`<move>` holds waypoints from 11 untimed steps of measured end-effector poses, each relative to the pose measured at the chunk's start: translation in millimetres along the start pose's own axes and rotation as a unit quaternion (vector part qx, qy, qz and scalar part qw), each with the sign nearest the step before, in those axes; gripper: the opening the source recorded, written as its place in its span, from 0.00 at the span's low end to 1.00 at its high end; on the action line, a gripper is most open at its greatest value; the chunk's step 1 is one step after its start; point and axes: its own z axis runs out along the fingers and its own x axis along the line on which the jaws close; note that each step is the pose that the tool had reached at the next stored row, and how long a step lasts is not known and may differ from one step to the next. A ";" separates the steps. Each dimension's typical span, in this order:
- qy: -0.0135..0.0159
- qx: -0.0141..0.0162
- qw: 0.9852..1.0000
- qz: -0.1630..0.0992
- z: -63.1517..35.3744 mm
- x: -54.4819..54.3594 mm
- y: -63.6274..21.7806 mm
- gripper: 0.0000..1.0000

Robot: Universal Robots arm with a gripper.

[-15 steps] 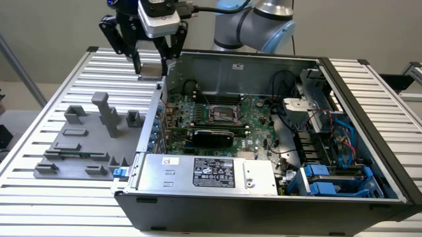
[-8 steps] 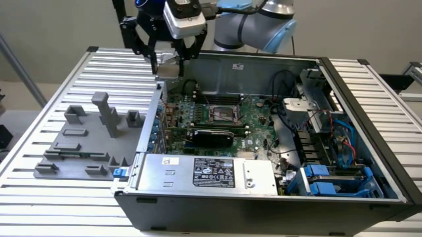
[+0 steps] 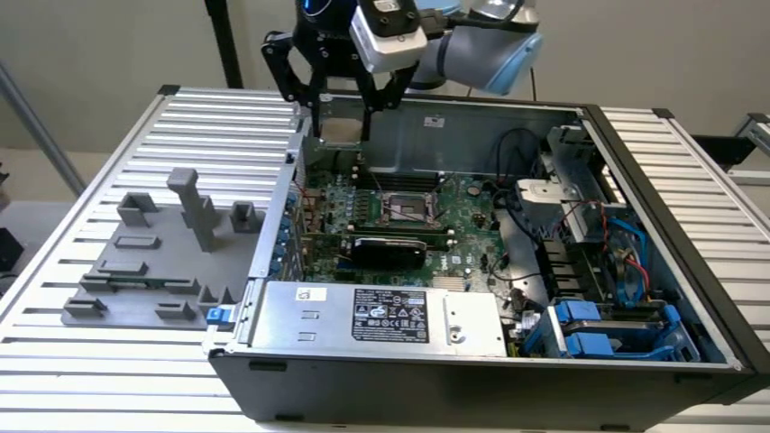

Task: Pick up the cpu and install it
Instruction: 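Pick up the cpu and move it towards the insertion slot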

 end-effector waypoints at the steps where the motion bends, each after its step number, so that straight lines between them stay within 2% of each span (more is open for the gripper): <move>1: 0.000 0.000 1.000 0.000 0.4 -4.5 0.2 0.54; 6: 0.001 0.000 1.000 0.000 5.6 -27.2 3.9 0.54; 11: 0.001 0.000 1.000 0.000 14.4 -49.7 12.8 0.54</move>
